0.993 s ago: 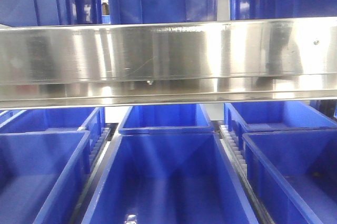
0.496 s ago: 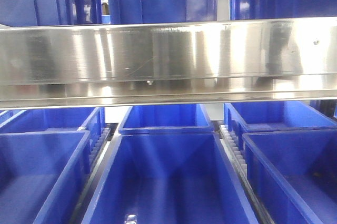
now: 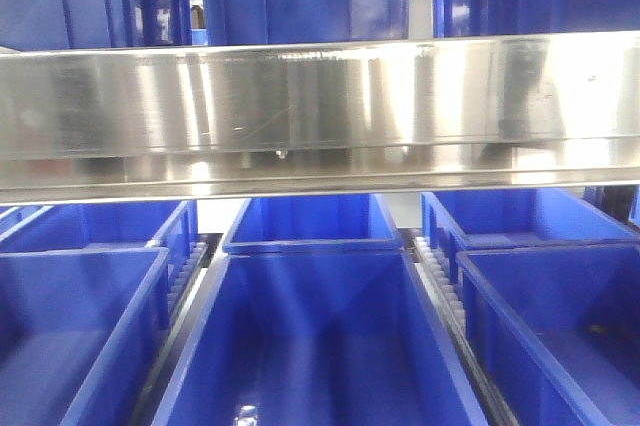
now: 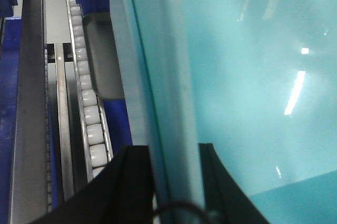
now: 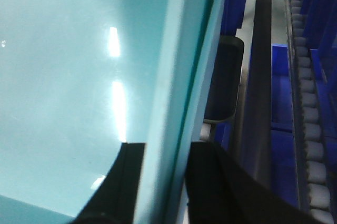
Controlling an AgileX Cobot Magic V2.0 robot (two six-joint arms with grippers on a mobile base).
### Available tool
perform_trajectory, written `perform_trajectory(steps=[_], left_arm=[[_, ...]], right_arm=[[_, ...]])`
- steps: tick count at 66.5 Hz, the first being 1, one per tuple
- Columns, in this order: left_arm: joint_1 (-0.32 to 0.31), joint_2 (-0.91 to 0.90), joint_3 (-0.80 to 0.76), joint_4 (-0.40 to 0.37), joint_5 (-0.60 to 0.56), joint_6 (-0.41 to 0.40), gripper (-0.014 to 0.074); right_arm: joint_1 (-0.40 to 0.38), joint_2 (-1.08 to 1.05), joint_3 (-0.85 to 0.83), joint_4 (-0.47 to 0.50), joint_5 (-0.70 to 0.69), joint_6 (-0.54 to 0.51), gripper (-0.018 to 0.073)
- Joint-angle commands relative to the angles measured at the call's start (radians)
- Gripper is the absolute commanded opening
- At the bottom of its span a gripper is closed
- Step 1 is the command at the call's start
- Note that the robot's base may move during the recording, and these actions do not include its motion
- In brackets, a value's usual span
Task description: Move two blue bins to right shelf middle
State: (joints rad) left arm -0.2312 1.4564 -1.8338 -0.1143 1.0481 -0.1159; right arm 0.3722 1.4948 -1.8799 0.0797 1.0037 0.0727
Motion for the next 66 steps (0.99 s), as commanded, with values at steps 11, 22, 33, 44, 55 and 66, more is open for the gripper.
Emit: perform_trajectory(steps=[11, 22, 33, 44, 55, 66], left_arm=[[-0.003, -0.022, -0.023, -0.045, -0.073, 0.018, -0.0111], [-0.003, -0.022, -0.023, -0.045, -0.073, 0.018, -0.0111], [-0.003, -0.022, -0.023, -0.045, -0.073, 0.018, -0.0111], [-0.003, -0.023, -0.023, -0.045, -0.073, 0.018, -0.0111], [-0.003, -0.023, -0.023, -0.045, -0.073, 0.018, -0.0111], [-0.003, -0.023, -0.023, -0.045, -0.073, 0.018, -0.0111]], right_arm=[[-0.005, -0.008, -0.013, -0.021, -0.069, -0.002, -0.0154], [-0.005, 0.003, -0.013, -0.021, -0.075, -0.002, -0.0154], [-0.005, 0.008, -0.013, -0.021, -0.077, -0.002, -0.0154], [-0.005, 0.007, -0.013, -0.019, -0.077, -0.002, -0.0154], [-0.005, 0.007, -0.013, -0.019, -0.077, -0.002, -0.0154], [-0.005, 0.007, -0.013, -0.019, -0.077, -0.002, -0.0154]])
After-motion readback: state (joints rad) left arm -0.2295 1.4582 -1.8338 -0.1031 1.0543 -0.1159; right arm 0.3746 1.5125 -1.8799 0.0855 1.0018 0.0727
